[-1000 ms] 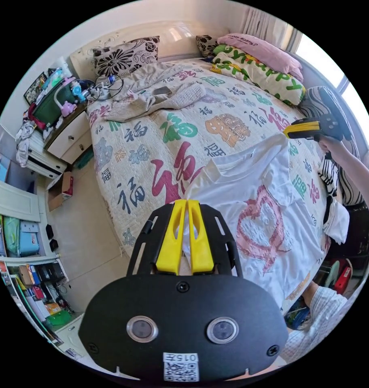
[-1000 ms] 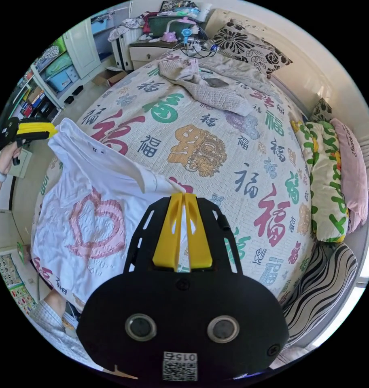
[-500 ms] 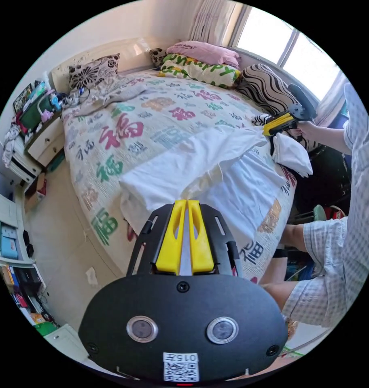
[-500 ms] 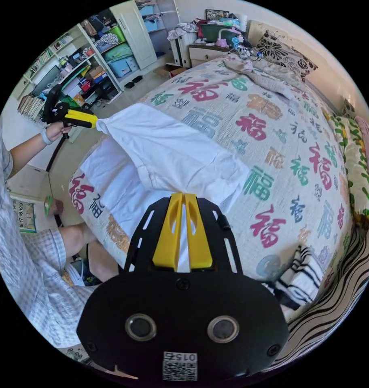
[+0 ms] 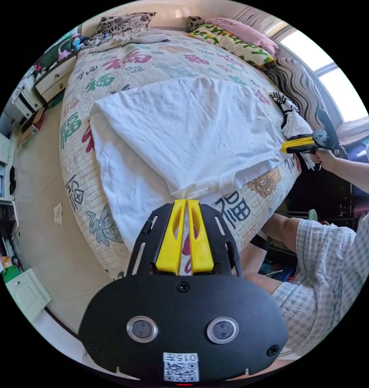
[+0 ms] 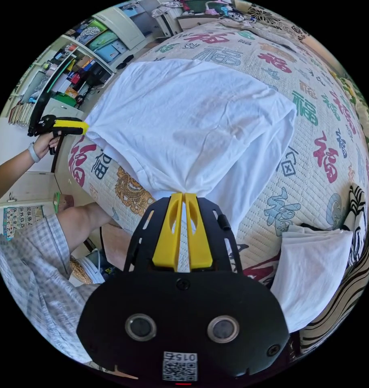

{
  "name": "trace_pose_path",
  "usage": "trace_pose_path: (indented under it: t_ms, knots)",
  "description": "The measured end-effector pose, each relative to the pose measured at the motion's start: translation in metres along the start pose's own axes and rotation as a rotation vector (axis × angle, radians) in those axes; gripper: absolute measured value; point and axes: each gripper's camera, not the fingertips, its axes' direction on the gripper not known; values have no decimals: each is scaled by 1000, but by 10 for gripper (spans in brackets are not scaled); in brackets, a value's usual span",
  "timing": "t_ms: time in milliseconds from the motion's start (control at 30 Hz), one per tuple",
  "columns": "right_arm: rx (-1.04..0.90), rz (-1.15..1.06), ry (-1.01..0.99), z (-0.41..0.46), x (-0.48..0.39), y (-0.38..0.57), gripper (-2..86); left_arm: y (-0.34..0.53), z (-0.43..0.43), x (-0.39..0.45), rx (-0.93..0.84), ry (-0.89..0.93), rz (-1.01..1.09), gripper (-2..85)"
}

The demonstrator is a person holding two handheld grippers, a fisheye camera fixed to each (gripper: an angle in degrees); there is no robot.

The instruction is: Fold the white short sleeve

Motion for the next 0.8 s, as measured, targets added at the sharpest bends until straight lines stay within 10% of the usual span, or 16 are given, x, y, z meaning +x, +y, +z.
trace_pose_path:
  t_ms: [433, 600, 800]
  knots:
    - [38, 74, -114, -39, 29, 21, -4, -12, -42, -19, 72, 85, -164, -8]
    - [-45, 150, -150, -10, 51, 13, -8, -26, 14, -39, -159, 99, -177, -7]
    - [149, 381, -338, -86, 144, 29, 6, -25, -63, -111, 75, 187, -288, 16]
